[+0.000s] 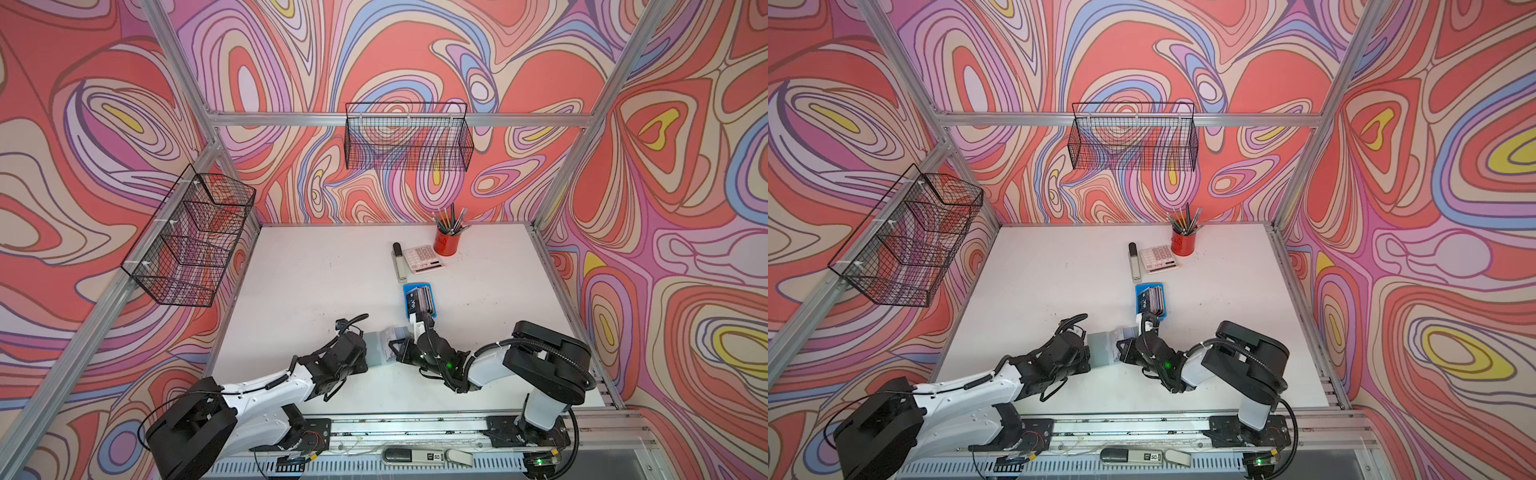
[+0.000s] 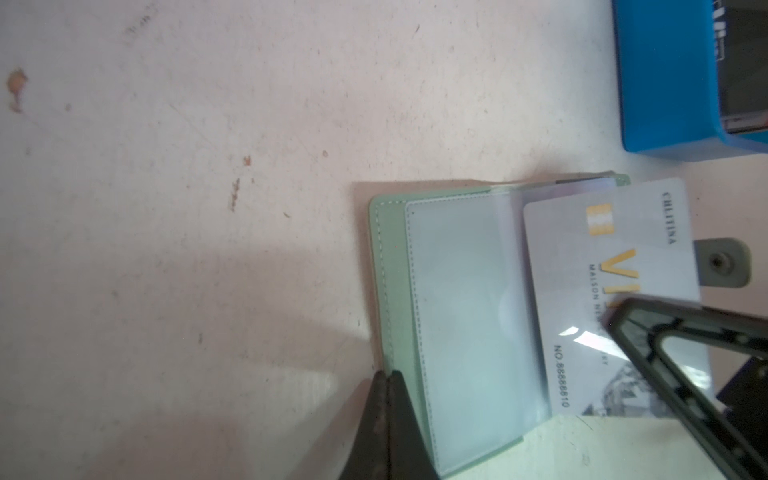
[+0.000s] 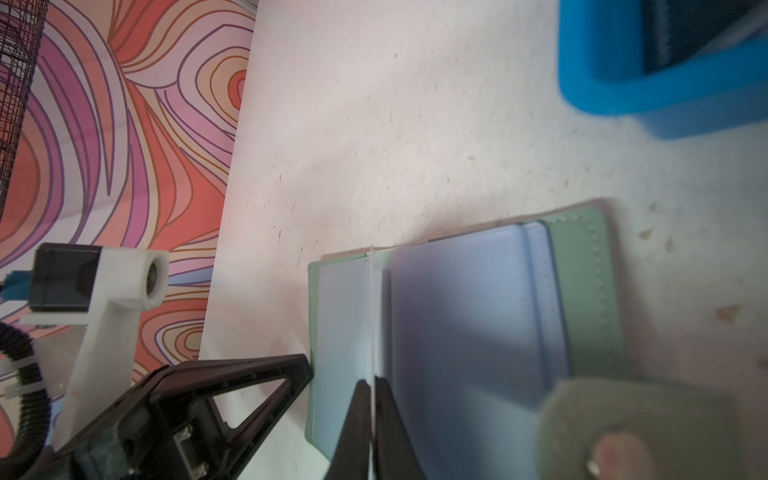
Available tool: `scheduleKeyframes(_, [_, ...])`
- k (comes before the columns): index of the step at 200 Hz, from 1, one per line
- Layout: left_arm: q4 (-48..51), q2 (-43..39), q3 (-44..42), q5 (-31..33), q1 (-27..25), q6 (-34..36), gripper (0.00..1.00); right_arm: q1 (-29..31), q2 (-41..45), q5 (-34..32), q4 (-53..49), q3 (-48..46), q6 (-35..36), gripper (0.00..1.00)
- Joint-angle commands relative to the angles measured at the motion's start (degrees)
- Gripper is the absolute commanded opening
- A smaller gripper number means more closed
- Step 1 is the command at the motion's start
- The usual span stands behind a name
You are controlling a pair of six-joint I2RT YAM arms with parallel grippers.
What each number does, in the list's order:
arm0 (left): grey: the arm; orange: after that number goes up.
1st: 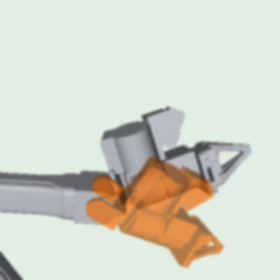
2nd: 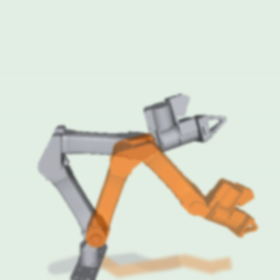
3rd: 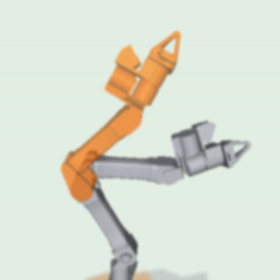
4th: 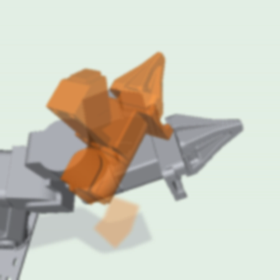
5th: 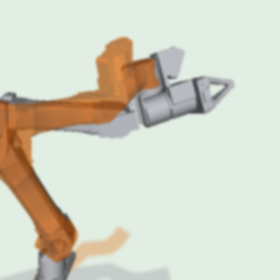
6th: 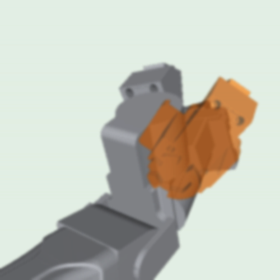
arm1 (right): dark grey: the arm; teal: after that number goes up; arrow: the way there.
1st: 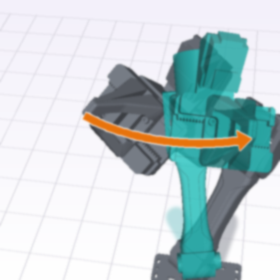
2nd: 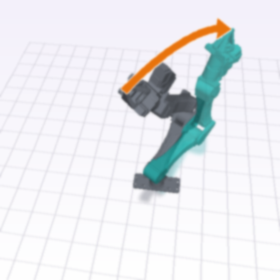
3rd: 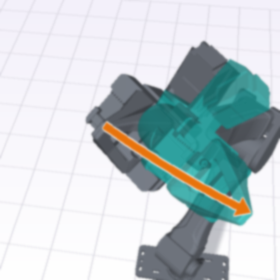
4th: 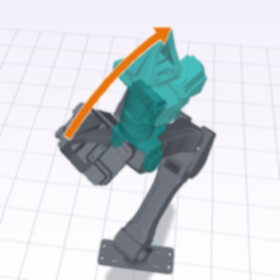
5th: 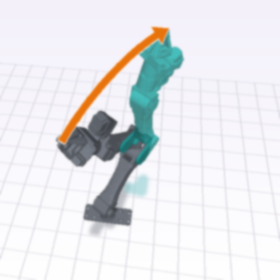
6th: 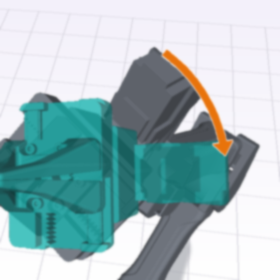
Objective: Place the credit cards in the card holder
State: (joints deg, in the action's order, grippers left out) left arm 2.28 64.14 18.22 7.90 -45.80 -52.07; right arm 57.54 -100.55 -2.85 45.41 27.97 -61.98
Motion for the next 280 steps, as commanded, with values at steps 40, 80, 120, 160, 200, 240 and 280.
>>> scheduleKeyframes(40, [1.9, -0.3, -1.0, 0.1, 0.1, 0.3, 0.02, 0.3, -3.1, 0.7, 0.8, 0.6, -0.5, 0.00])
scheduleKeyframes(80, [1.8, -0.1, -1.1, 0.0, 0.1, 0.4, 0.02, 0.9, -4.9, 1.2, 2.0, 1.3, -1.2, 0.00])
scheduleKeyframes(120, [1.5, 0.2, -1.1, -0.1, 0.1, 0.4, 0.02, 1.7, -6.6, 2.5, 4.9, 1.7, -2.3, 0.00])
scheduleKeyframes(160, [1.6, -0.1, -1.1, 0.0, 0.1, 0.4, 0.01, 1.8, -8.1, 2.9, 11.1, 0.0, -3.9, 0.00])
scheduleKeyframes(200, [1.8, 0.0, -1.1, 0.3, 0.1, 0.5, 0.01, 1.7, -9.1, 3.4, 14.5, -1.4, -6.8, 0.00])
scheduleKeyframes(240, [1.5, 0.0, -1.2, 0.0, 0.1, 0.5, 0.01, 1.8, -11.3, 3.9, 14.6, -0.4, -8.1, 0.00])
scheduleKeyframes(280, [1.4, 0.0, -1.2, -0.3, 0.1, 0.5, 0.01, 1.8, -13.1, 2.9, 15.4, 0.3, -8.6, 0.00])
